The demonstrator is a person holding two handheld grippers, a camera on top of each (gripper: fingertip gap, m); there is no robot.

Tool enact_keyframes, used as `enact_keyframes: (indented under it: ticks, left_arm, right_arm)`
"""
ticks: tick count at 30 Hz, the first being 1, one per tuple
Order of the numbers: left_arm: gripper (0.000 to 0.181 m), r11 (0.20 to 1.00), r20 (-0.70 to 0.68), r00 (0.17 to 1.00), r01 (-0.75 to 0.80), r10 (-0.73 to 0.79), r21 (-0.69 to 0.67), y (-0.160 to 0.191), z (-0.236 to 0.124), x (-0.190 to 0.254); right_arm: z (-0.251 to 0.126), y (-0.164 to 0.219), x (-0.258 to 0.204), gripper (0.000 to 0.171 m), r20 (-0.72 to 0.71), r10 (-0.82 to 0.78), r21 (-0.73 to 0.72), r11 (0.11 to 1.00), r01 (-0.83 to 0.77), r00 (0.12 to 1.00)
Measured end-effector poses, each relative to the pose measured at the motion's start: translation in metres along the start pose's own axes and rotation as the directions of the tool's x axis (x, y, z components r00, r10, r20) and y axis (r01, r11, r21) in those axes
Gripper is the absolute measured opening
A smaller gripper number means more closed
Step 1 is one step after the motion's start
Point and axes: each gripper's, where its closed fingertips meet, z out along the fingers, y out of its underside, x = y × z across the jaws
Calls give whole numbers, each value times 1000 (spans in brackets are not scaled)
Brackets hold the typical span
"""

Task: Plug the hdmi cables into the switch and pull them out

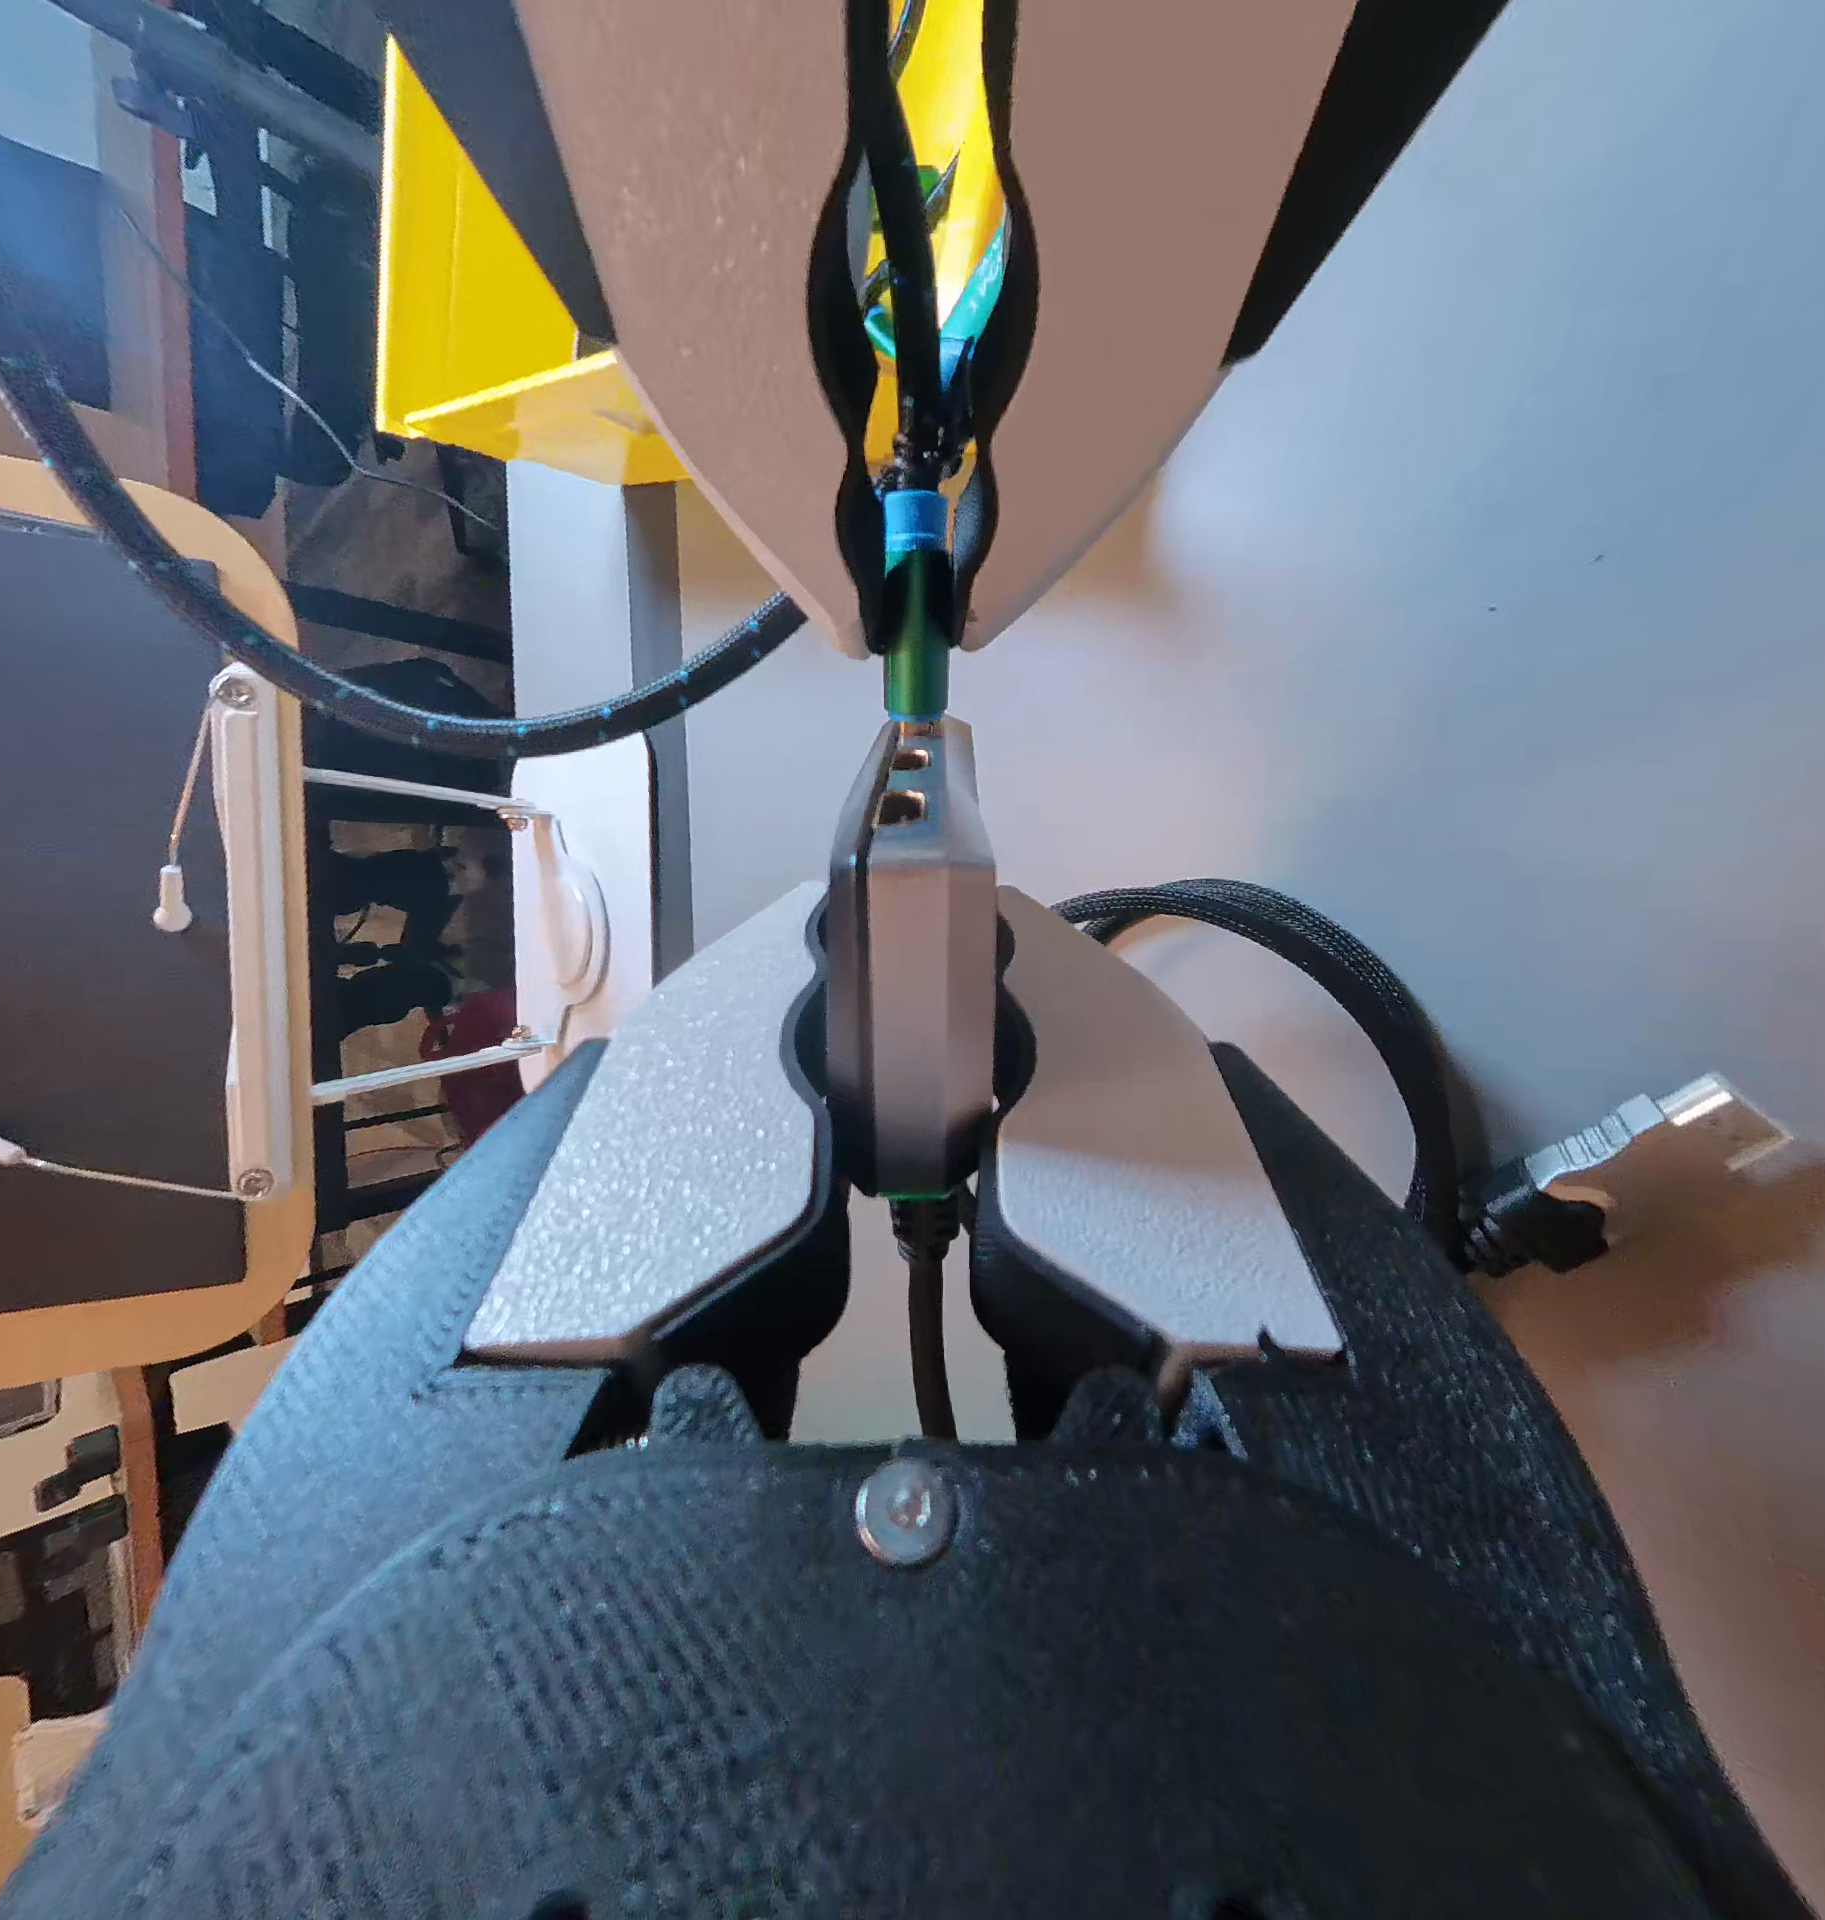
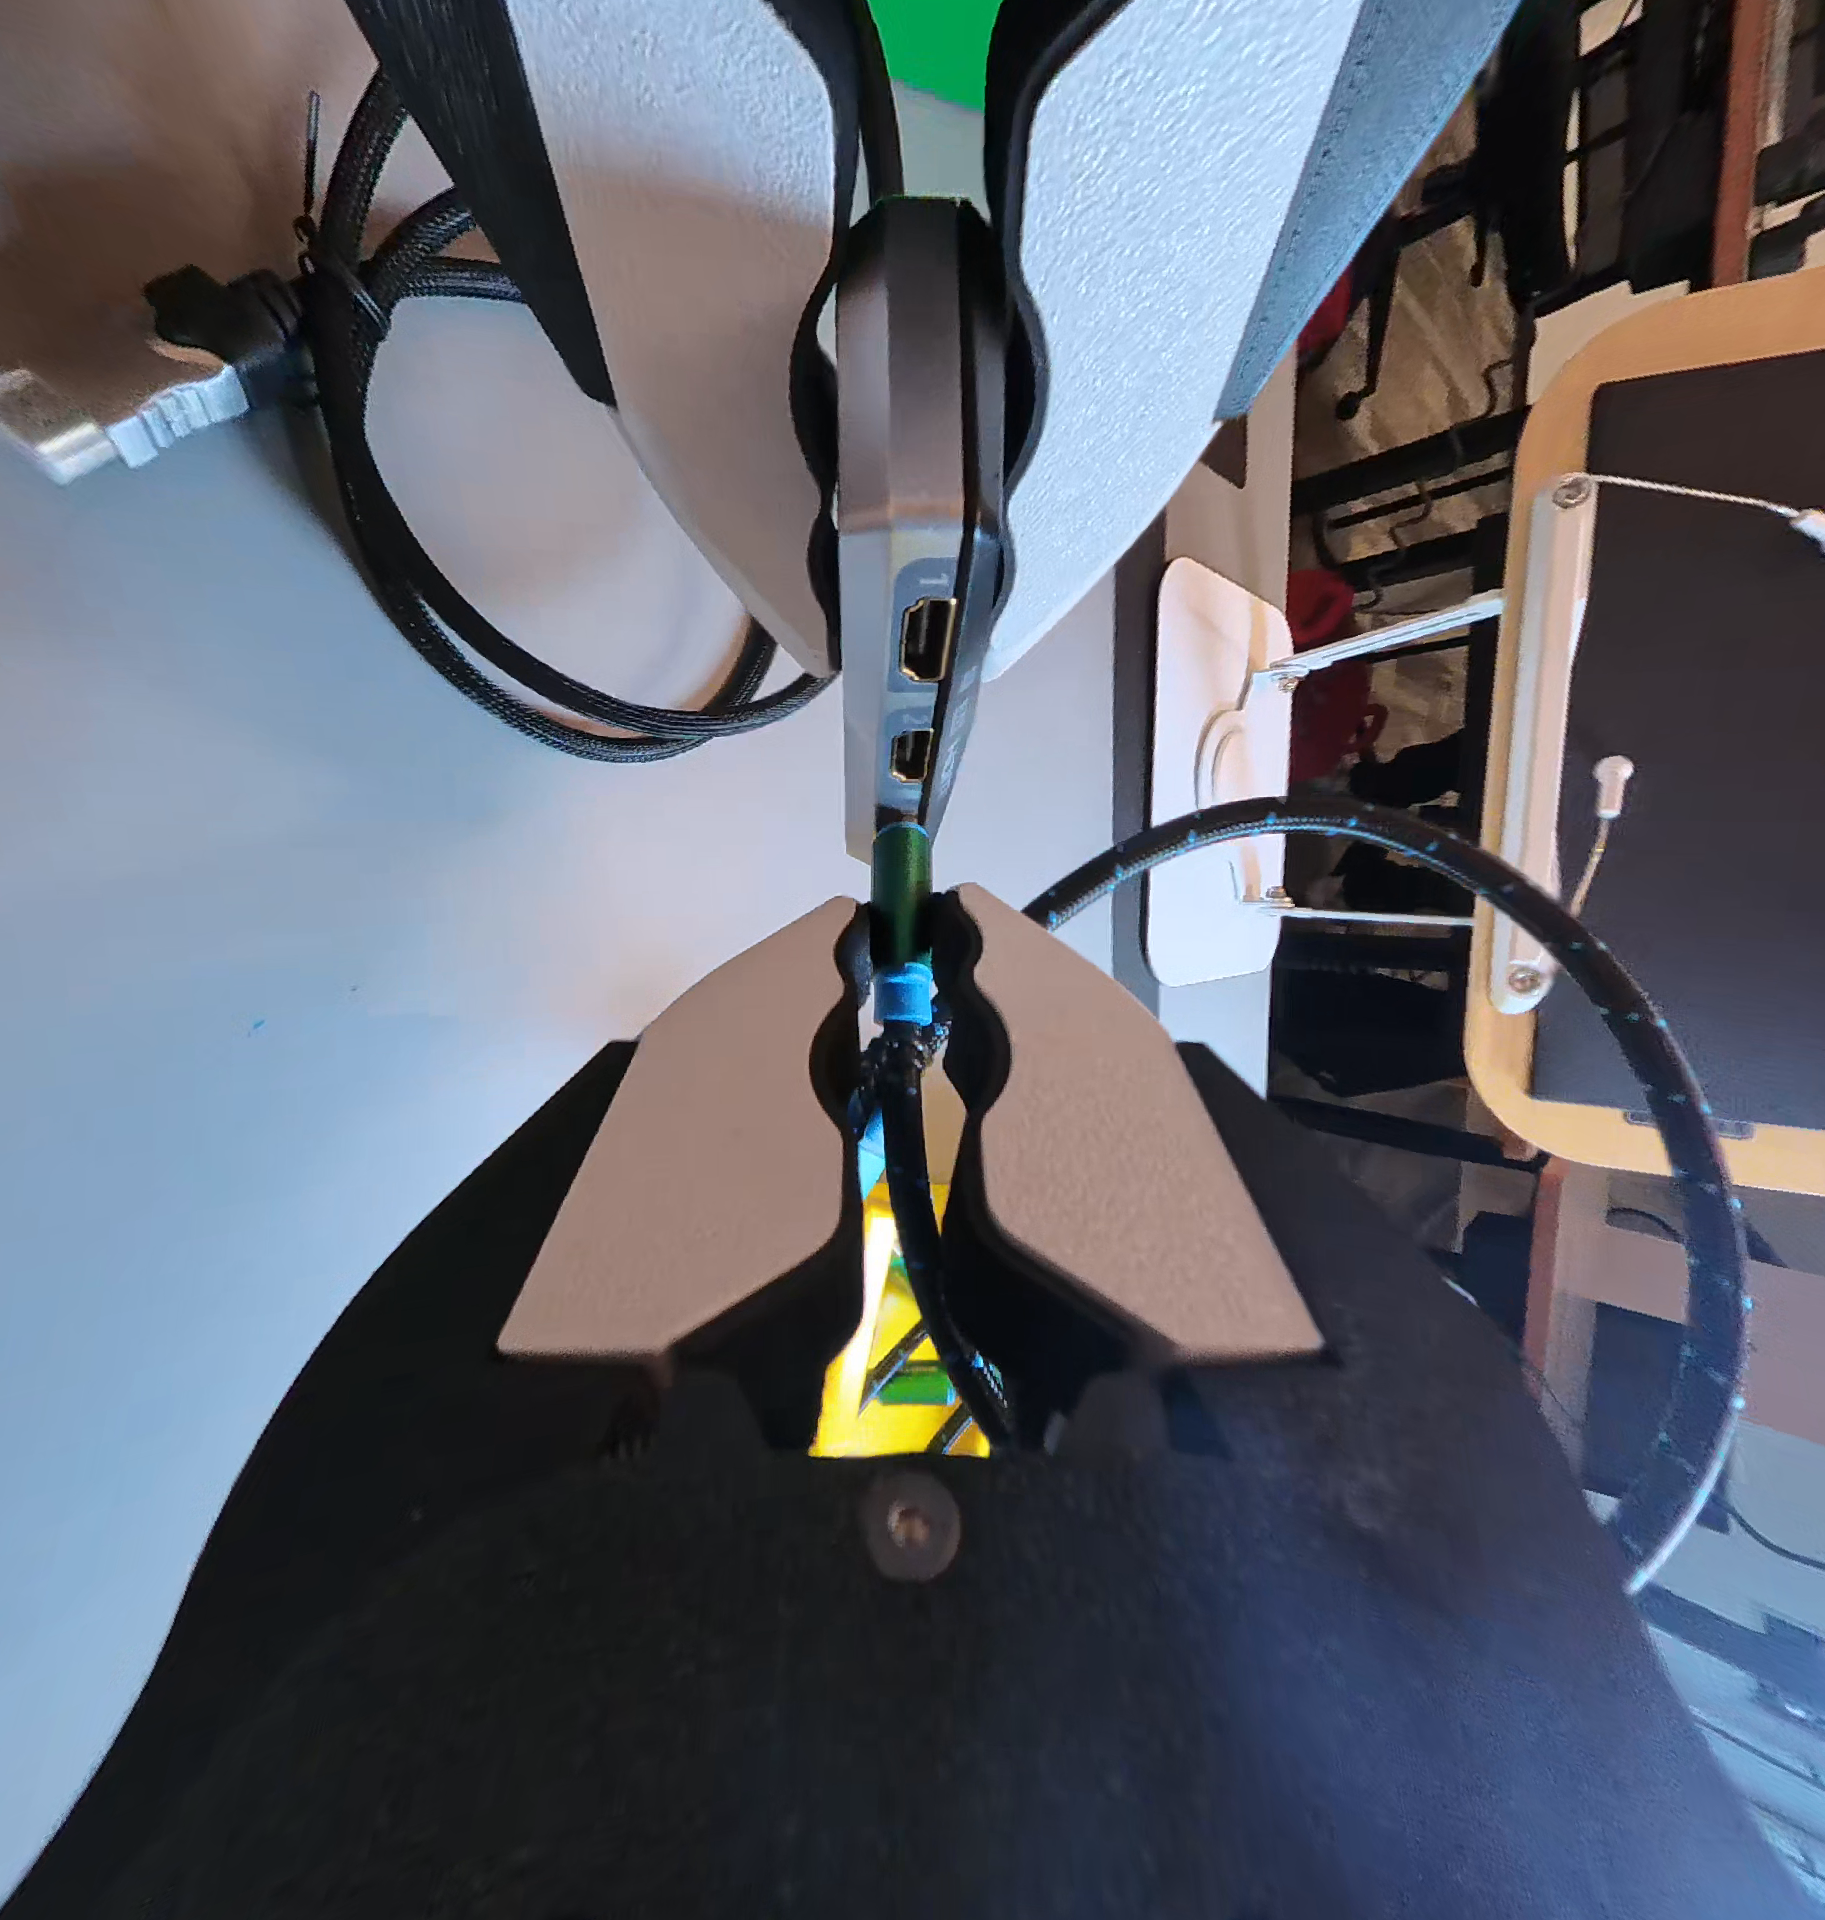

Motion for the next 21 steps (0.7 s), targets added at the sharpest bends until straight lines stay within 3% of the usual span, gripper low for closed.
enact_keyframes:
  ticks: [11, 13, 16, 21]
  left_arm:
    - [26, 997, -150, 987, 69, -62, 39, -13, -16, 17]
    - [25, 994, -161, 984, 83, -70, 74, -14, -18, 17]
    - [25, 960, -164, 984, 110, -69, 259, -33, -25, 14]
    - [26, 959, -80, 996, 50, -29, 278, -37, -21, 8]
  right_arm:
    - [-22, -10, -15, 11, 182, 94, 119, 986, -117, 979]
    - [-23, -13, -13, 11, 172, 94, 137, 984, -118, 981]
    - [-27, -15, -10, 11, 167, 99, 178, 976, -129, 981]
    - [-24, -11, -5, 11, 117, 79, 174, 980, -99, 990]
